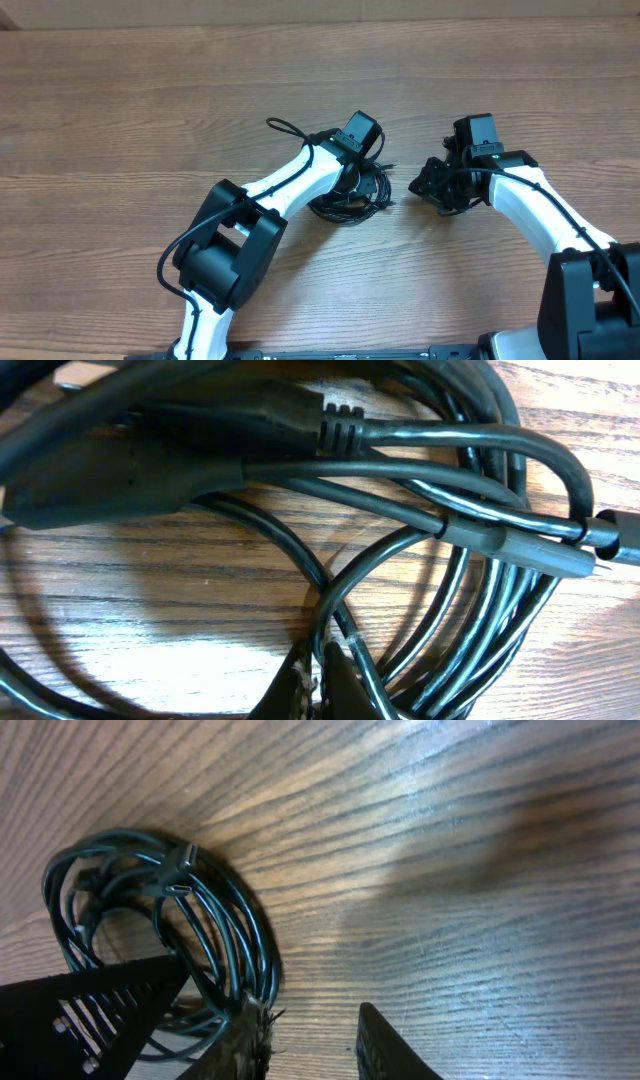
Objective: Untangle cables
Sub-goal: 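Move the right gripper back left toward the coil held by left gripper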
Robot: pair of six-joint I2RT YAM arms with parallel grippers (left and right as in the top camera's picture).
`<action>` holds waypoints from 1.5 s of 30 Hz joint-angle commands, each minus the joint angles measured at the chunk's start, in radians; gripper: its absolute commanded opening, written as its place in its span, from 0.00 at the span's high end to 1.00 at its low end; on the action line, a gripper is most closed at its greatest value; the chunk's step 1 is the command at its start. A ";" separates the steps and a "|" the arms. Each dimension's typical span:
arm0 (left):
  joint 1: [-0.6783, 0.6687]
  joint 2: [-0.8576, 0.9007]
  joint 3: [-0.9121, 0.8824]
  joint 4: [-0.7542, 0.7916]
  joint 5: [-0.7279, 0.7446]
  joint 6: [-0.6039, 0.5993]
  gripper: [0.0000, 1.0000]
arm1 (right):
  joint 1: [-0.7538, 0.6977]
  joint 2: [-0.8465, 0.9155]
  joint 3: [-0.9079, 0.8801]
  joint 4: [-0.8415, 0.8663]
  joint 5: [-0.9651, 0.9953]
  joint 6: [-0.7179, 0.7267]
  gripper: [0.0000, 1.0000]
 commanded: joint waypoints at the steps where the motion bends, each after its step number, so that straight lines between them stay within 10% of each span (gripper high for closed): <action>1: 0.026 0.041 -0.031 -0.041 -0.055 0.013 0.96 | -0.006 0.005 0.006 -0.015 0.006 0.003 0.73; 17: 0.100 0.041 0.009 -0.097 0.051 0.110 0.96 | -0.004 0.005 0.006 -0.027 -0.329 -0.203 0.85; 45: 0.116 0.041 0.008 -0.077 0.024 0.171 0.96 | 0.248 0.018 -0.081 0.141 -0.046 0.344 0.96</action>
